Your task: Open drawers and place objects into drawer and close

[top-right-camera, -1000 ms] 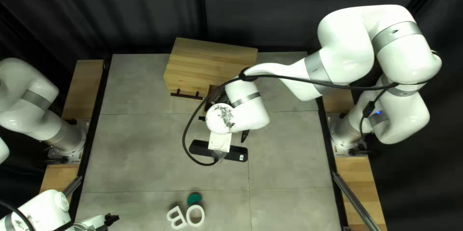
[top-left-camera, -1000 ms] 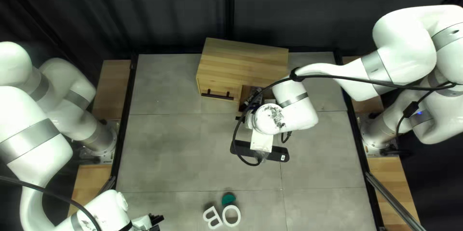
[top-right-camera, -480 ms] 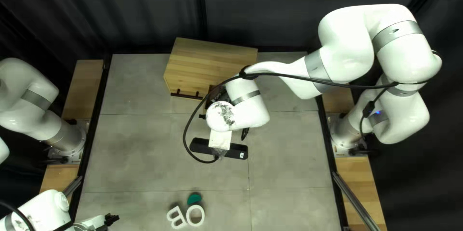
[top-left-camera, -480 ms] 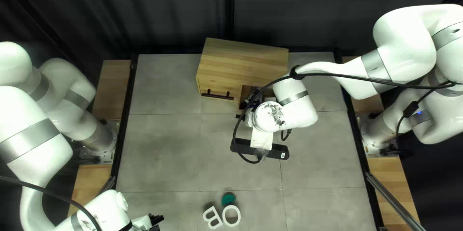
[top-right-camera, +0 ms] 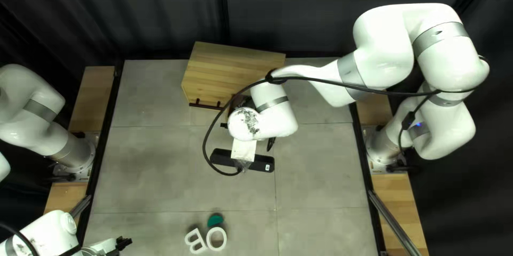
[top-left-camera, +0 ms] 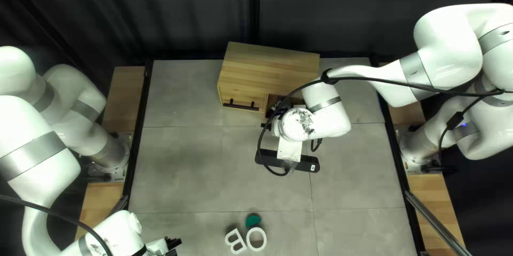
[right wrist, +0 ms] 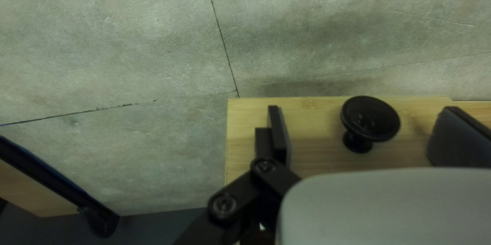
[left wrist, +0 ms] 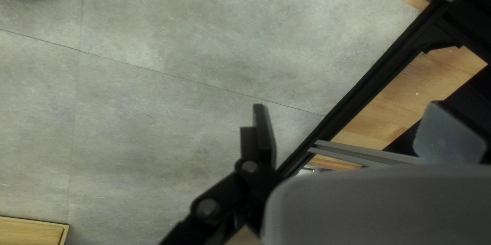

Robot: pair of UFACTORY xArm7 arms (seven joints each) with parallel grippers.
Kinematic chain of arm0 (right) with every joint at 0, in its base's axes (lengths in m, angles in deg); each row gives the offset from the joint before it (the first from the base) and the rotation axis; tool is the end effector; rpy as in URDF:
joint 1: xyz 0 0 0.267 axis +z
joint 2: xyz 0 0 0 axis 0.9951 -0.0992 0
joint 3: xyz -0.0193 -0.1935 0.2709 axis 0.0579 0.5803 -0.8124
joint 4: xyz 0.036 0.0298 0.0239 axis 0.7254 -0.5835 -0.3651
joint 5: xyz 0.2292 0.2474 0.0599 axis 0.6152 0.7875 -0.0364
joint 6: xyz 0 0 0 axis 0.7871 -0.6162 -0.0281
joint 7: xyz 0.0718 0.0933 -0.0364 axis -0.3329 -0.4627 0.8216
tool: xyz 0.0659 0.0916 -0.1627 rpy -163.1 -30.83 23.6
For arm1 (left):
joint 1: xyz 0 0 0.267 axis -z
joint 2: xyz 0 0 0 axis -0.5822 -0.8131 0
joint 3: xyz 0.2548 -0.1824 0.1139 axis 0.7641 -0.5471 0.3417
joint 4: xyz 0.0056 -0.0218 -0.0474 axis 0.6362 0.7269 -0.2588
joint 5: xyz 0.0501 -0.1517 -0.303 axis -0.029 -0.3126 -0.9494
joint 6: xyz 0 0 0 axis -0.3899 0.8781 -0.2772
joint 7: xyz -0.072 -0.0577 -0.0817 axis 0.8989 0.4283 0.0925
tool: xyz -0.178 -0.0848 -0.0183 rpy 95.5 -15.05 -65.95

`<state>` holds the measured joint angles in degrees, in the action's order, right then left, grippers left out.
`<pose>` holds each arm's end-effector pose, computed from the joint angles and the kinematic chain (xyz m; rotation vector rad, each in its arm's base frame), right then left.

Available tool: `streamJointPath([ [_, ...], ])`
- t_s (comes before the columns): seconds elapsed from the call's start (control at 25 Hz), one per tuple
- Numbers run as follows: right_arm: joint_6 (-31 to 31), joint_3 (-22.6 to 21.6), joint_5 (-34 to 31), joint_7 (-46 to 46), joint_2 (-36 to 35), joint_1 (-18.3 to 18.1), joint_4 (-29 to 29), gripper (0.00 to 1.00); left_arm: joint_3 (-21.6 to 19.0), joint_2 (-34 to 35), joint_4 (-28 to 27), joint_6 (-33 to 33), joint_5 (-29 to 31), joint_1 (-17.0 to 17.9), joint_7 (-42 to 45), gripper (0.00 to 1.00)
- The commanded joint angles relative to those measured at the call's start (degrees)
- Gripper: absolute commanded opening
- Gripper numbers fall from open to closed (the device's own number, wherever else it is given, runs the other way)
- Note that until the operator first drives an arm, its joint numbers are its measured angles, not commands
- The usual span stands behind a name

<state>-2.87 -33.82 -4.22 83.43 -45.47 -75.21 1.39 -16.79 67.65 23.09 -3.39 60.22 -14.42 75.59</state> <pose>0.4755 -0.0494 0.1459 2.2048 1.8196 -0.3690 0.2052 -0.3028 0.1656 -2.5546 1.6739 0.4708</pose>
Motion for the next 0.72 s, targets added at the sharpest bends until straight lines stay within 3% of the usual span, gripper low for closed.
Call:
streamJointPath([
  [0.04,0.22,0.15,-0.2,0.32,0.14,-0.18,-0.21,1.0,0.0,0.0,0.0,0.0,0.0,0.0,0.0,1.0],
  [0.72,1.54,1.18,-0.71,2.6,0.2,-1.55,-0.54,1.0,0.0,0.0,0.0,0.0,0.0,0.0,0.0,1.0],
])
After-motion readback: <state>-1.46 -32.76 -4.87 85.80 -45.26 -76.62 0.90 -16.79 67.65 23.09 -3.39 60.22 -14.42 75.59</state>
